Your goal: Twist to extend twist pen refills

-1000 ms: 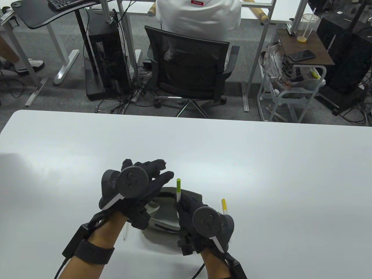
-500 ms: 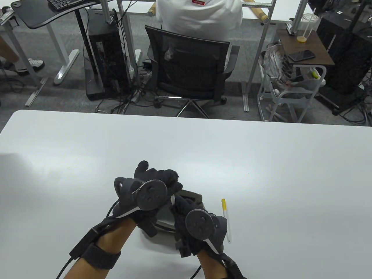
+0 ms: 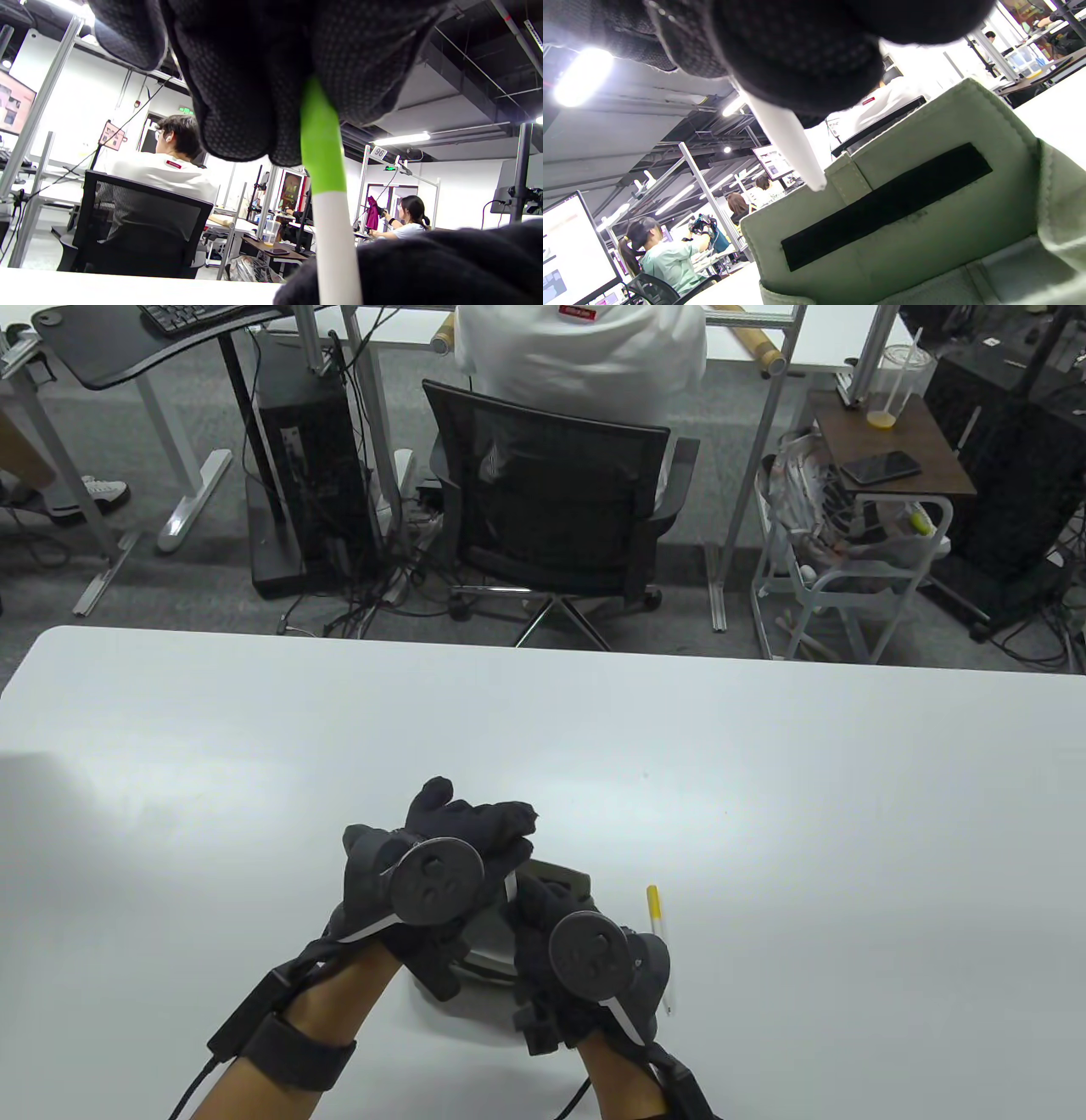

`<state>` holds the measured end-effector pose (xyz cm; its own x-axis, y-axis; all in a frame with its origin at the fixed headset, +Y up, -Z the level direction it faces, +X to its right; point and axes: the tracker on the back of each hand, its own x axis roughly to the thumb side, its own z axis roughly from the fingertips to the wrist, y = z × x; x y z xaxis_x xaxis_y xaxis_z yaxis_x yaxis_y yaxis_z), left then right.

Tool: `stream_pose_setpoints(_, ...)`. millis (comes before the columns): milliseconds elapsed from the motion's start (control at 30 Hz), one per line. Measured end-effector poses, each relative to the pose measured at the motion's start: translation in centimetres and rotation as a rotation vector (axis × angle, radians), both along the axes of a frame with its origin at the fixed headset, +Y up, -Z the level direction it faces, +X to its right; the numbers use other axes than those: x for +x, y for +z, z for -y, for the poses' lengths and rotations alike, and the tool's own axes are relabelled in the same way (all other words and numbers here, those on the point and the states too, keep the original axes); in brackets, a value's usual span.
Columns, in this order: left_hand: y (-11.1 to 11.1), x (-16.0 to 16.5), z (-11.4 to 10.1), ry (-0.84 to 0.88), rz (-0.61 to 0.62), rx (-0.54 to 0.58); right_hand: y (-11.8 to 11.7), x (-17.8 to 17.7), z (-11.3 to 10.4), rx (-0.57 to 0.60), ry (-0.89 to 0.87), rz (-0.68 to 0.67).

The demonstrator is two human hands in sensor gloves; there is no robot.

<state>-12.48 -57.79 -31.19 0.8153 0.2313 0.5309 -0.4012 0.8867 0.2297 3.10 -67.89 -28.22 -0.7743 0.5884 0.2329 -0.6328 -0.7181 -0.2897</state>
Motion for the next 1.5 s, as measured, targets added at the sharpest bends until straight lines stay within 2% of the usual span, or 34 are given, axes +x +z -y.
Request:
stream_pose_setpoints(333,-0.3,0.0,0.2,0.054,0.097,-0.079,0.0,0.1,-0.1,-0.012,-0.005,0.003)
stream_pose_setpoints(533,-0.9,-0.3,0.5,0.103,0.211,-0.151,0.0,0.1,0.0,-0.017,0.006,0.000)
stream_pose_setpoints(733,-0.7,-0.9,0.9,0.125,0.192,-0.119,0.0,0.1,-0.2,-0.007,-0.002,0.003)
stream_pose_setpoints(867,-0.4,-3.2,1.2,0.073,0.090,-0.064,-0.2,0.7,-0.2,-0.015,-0.014,0.021)
stream_pose_setpoints(1000,0.0,-7.2,3.2,-0.176,-0.158,0.066,-0.4,1.7,-0.4,-0.018,-0.044,0.059)
stream_pose_setpoints(1067,0.1,-10.1,5.7,-0.361,-0.332,0.028,-0.4,1.9,-0.6,-0.008,-0.047,0.066)
stream_pose_setpoints(1100,0.1,-11.5,7.2,-0.422,-0.400,-0.027,-0.4,2.0,-0.8,0.000,-0.043,0.069)
stream_pose_setpoints(1167,0.1,-13.7,9.6,-0.485,-0.465,-0.139,-0.3,2.1,-1.2,0.013,-0.033,0.077)
stream_pose_setpoints(1267,0.6,-16.4,13.0,-0.463,-0.522,-0.263,-0.1,2.9,-2.3,0.032,-0.028,0.117)
stream_pose_setpoints(1333,1.0,-17.6,14.5,-0.402,-0.529,-0.286,0.0,4.1,-3.0,0.047,-0.045,0.161)
stream_pose_setpoints(1400,0.9,-18.3,15.1,-0.347,-0.508,-0.322,0.0,5.6,-3.5,0.025,-0.039,0.214)
stream_pose_setpoints(1433,0.8,-18.7,15.2,-0.330,-0.510,-0.345,0.0,6.7,-3.6,-0.014,-0.013,0.257)
stream_pose_setpoints(1500,0.8,-19.4,15.2,-0.321,-0.526,-0.304,-0.3,8.8,-3.3,-0.100,0.045,0.328)
